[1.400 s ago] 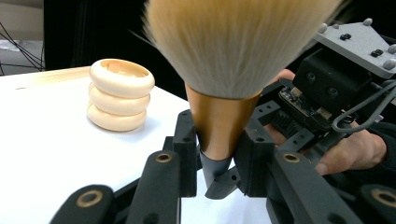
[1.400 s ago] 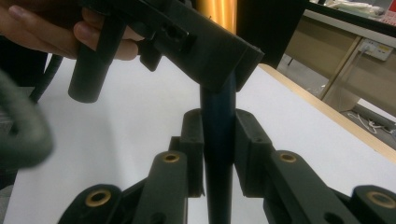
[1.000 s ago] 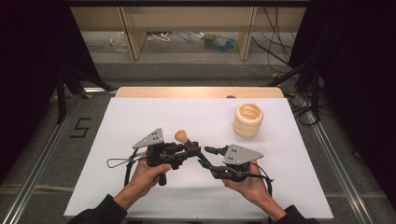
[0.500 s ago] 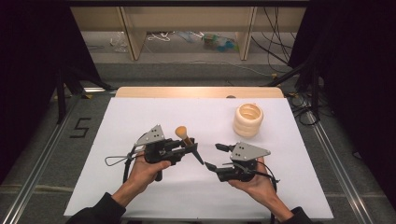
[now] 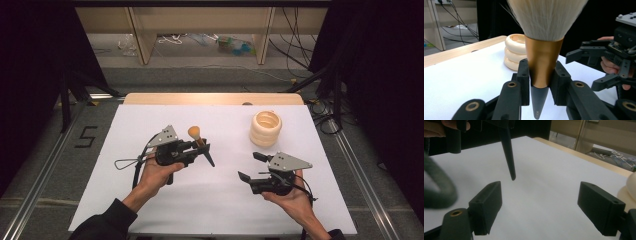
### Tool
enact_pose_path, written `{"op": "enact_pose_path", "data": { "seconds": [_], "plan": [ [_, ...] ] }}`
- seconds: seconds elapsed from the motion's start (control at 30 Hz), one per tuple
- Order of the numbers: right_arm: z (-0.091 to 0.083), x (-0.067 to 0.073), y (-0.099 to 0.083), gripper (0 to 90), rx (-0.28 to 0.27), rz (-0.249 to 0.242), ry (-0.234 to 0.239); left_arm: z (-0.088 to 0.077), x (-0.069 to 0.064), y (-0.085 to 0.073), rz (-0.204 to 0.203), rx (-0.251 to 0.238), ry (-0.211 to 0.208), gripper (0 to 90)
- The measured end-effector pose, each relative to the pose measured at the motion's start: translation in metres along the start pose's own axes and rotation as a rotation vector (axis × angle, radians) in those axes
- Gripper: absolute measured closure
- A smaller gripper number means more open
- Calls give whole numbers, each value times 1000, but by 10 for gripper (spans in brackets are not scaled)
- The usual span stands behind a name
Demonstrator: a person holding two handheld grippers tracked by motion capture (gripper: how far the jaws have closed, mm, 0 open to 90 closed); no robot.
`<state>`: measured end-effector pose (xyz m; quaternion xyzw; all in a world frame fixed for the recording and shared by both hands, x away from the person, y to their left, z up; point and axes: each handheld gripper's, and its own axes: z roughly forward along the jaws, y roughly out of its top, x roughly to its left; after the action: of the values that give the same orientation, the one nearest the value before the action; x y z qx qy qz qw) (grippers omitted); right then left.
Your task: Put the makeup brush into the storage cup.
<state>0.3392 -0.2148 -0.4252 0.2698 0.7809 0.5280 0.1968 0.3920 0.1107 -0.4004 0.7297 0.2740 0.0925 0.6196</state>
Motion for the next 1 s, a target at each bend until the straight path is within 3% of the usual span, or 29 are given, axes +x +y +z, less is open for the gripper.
{"op": "enact_pose_path", "data": {
  "seconds": [0.03, 0.27, 0.47, 0.67, 1.0],
  "plan": [
    [-1, -1, -1, 195, -6, 6, -1, 1, 2, 1, 14, 5, -4, 725],
    [-15, -6, -11, 178, -9, 34, -29, 12, 8, 6, 6, 5, 2, 725],
    [-22, -10, -17, 164, -6, 10, -61, 25, 13, 16, -5, 0, 10, 725],
    [-23, -9, -20, 158, -8, 18, -63, 42, 18, 28, -10, 8, 21, 725],
    [-25, -6, -25, 158, 5, 23, -51, 67, 19, 53, 23, 14, 19, 725]
  ]
}}
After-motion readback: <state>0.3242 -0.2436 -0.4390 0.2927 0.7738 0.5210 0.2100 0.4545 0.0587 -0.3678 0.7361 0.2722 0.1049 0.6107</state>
